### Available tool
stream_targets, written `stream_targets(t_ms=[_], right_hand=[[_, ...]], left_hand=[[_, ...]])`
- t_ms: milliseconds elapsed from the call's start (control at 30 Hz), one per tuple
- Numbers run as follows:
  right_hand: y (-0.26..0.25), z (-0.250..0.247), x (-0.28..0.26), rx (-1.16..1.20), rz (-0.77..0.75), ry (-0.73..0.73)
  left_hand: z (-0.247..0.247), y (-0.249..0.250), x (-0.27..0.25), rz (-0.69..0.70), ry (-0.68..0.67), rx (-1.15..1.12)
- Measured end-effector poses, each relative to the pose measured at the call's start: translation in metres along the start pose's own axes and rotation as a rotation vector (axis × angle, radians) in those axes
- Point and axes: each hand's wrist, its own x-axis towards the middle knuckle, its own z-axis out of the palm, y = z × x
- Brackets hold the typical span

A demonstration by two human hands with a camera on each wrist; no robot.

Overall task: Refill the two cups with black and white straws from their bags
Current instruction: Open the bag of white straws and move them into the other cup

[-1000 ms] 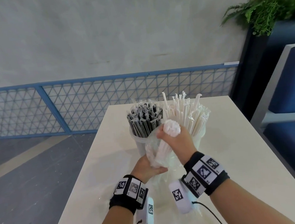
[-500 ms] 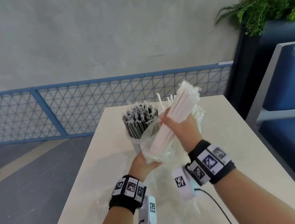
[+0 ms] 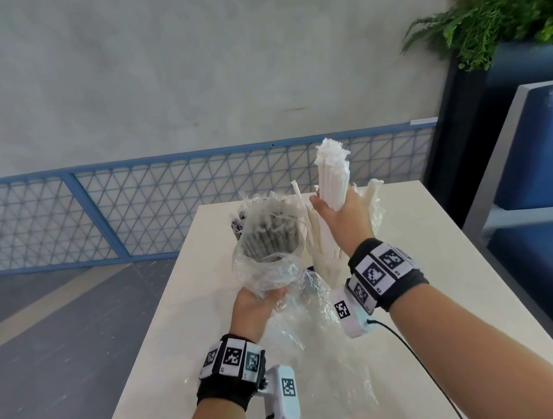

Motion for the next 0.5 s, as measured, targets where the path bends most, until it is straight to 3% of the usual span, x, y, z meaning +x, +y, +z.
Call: stream_targets(t_ms=[333, 500], right_hand=[[0.041, 0.006, -0.005, -0.042, 0.296, -0.105], [0.052, 0.007, -0.005, -0.213, 0.244, -0.197]], left_hand=[[0.006, 0.008, -0.008, -0.014, 0.016, -0.075], [0.004, 0.009, -0.019, -0.002, 0.028, -0.09]])
